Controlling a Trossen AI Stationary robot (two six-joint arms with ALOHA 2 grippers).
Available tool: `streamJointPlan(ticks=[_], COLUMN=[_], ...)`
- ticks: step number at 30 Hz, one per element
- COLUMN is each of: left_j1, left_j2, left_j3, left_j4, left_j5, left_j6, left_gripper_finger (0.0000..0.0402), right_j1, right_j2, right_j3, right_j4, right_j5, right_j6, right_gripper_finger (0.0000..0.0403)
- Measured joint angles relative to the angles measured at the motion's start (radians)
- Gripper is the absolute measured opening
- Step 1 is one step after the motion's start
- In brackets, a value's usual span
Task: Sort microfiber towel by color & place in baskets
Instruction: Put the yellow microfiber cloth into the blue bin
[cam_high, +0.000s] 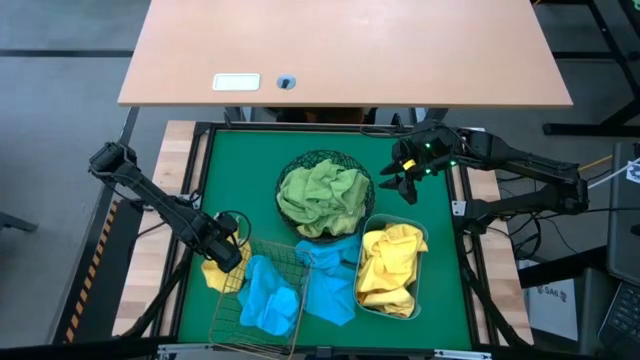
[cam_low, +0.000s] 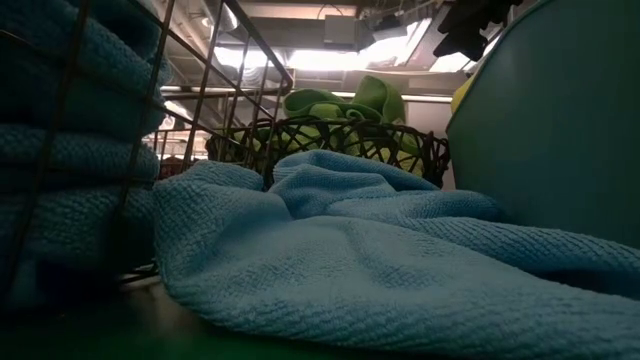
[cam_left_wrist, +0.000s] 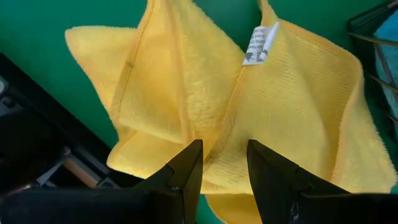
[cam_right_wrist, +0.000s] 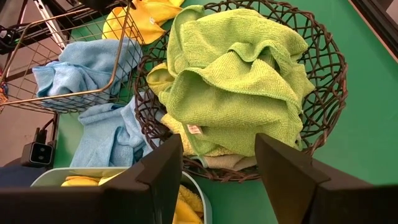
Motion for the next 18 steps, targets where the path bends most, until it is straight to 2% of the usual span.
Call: streamJointPlan(ticks=[18], left_j1=[0.0], left_j2=[0.0], left_j3=[-0.066], left_j4=[0.05], left_j5=[0.007], left_j6=[-0.023], left_gripper_finger=[0.0119], right_j1=[0.0], right_j2=[0.0], right_j3=[0.0], right_j4=[0.0], right_j5=[0.0], right_j6=[0.0], right_gripper_finger=[0.0202])
